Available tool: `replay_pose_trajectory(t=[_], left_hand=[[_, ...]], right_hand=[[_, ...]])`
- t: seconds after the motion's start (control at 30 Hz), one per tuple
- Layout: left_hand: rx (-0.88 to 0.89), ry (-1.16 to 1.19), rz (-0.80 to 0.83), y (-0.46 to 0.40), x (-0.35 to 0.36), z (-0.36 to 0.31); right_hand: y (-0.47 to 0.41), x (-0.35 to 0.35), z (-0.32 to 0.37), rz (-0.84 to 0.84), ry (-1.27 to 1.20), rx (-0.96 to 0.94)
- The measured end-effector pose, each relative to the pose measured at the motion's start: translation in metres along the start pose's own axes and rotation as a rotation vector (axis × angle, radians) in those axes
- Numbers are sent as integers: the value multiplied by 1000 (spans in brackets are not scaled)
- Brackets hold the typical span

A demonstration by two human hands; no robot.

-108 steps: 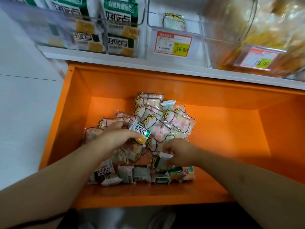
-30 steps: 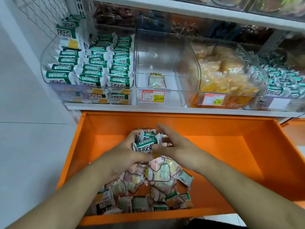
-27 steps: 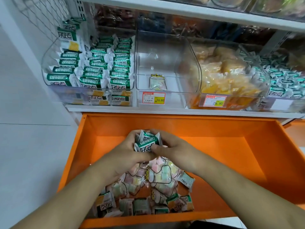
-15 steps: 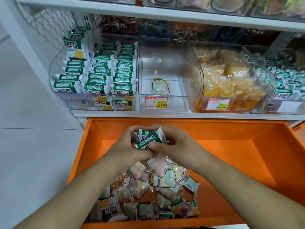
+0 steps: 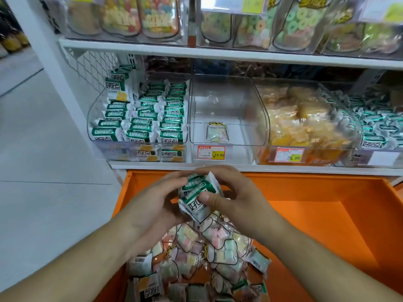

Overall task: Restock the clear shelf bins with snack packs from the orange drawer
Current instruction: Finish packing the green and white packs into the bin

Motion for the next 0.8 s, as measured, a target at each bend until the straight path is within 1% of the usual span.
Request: replay_pose_trajectory(t=[0.07, 0.17, 0.27, 0.4, 0.5, 0.57, 0.63, 0.73, 0.8], left_hand=[[14, 34, -48, -4, -2, 1], [11, 77, -99, -9, -4, 1], [33, 118, -70, -11, 0, -1], [15, 58, 24, -15, 7, -3], [6, -60, 40, -15, 6, -6], [2, -97, 60, -13, 3, -12], [-9, -129, 96, -10, 0, -23], [-17, -240, 144, -3, -6, -43], [-32, -317, 157, 2, -12, -56]], right_hand=[[-1, 0, -2, -59, -76, 6], [-2, 1, -2, -37, -166, 4], [-3, 4, 0, -24, -213, 8], [-9, 8, 5, -25, -254, 14], [-14, 6, 8, -49, -212, 21], [-18, 5, 11, -56, -205, 31], [-22, 5, 16, -37, -215, 26], [-29, 2, 27, 24, -264, 15], [-36, -1, 35, 46, -228, 20]])
Point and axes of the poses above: each hand's wrist, its own y-axis away from the middle knuckle, its own x-axis out of the palm, z = x × y, the point moved 1 cm from there along -y, towards the middle knuckle, and after that the axes turned 15 degrees about z, right-handed, at the moved point
